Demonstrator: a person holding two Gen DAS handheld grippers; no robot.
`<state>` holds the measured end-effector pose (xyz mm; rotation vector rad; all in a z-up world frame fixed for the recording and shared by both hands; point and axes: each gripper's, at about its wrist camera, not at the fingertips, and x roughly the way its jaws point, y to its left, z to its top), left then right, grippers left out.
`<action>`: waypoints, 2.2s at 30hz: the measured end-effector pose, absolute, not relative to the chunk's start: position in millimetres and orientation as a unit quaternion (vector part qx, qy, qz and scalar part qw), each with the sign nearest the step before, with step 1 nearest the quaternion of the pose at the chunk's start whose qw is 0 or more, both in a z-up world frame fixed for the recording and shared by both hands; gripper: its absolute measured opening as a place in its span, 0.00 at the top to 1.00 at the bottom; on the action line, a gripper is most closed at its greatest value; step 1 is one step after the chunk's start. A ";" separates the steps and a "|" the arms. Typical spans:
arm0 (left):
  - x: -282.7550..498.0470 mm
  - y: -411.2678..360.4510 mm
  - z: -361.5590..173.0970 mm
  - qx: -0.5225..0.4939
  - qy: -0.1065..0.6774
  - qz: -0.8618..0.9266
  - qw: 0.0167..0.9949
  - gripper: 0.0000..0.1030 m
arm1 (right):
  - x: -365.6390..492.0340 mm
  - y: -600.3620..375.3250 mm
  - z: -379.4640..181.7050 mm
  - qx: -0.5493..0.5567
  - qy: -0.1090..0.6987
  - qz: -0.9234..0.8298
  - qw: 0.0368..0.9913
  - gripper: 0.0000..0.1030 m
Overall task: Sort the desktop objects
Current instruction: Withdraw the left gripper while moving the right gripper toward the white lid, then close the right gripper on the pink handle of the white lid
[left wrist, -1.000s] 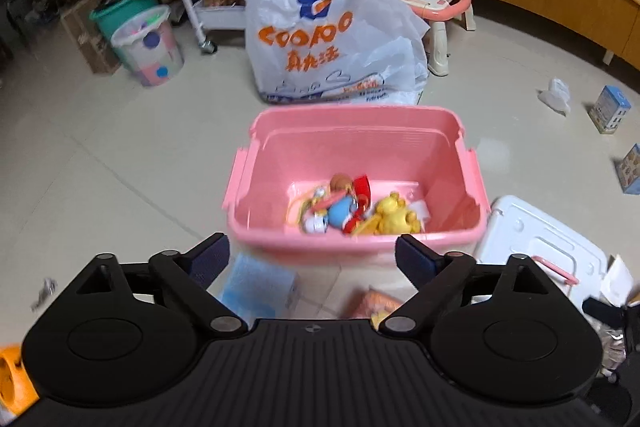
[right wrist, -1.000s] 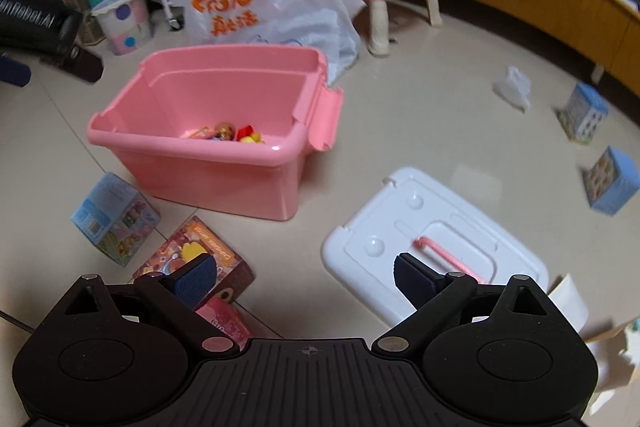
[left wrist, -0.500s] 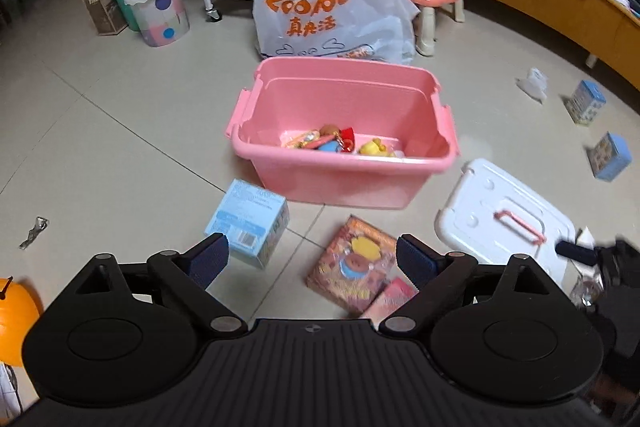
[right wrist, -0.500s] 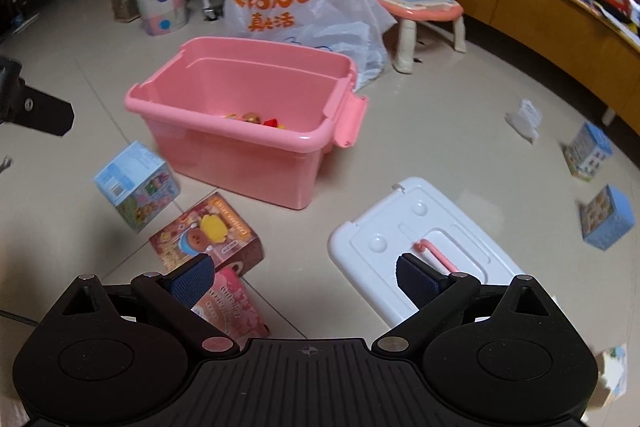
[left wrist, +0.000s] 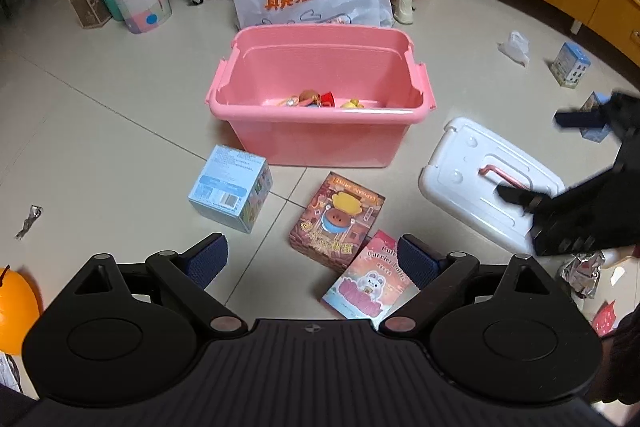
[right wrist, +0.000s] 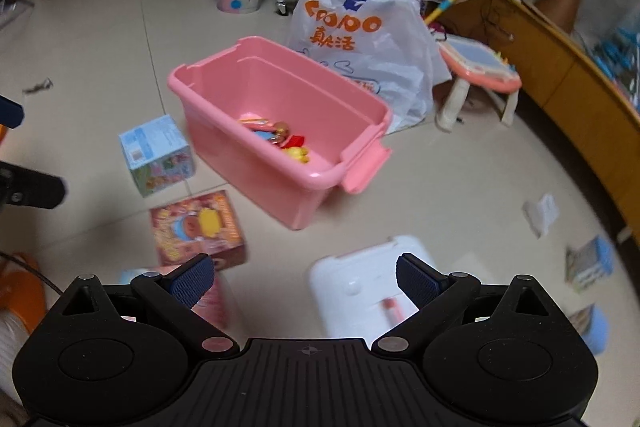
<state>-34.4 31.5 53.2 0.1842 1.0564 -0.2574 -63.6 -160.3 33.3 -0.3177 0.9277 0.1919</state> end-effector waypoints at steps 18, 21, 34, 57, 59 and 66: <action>-5.8 1.1 5.9 0.124 0.550 -0.118 0.817 0.08 | -5.9 -221.1 -31.3 -0.275 0.525 0.163 0.789 0.05; 3.1 -2.0 -0.3 0.113 0.562 -0.115 0.811 0.08 | 4.4 -224.8 -53.1 -0.290 0.538 0.184 0.770 0.06; 28.0 -6.1 -20.6 0.045 0.604 -0.107 0.788 0.08 | 41.6 -254.1 -150.0 -0.305 0.629 0.176 0.694 0.29; 26.4 -19.8 -30.6 0.085 0.605 -0.125 0.782 0.08 | 37.2 -267.1 -189.9 -0.322 0.666 0.159 0.654 0.95; 26.2 -21.7 -29.1 0.089 0.604 -0.125 0.782 0.08 | 32.3 -267.4 -186.2 -0.322 0.664 0.162 0.655 0.95; 23.4 -24.3 -23.3 0.098 0.598 -0.122 0.786 0.08 | 13.5 -269.3 -158.5 -0.323 0.653 0.164 0.666 0.95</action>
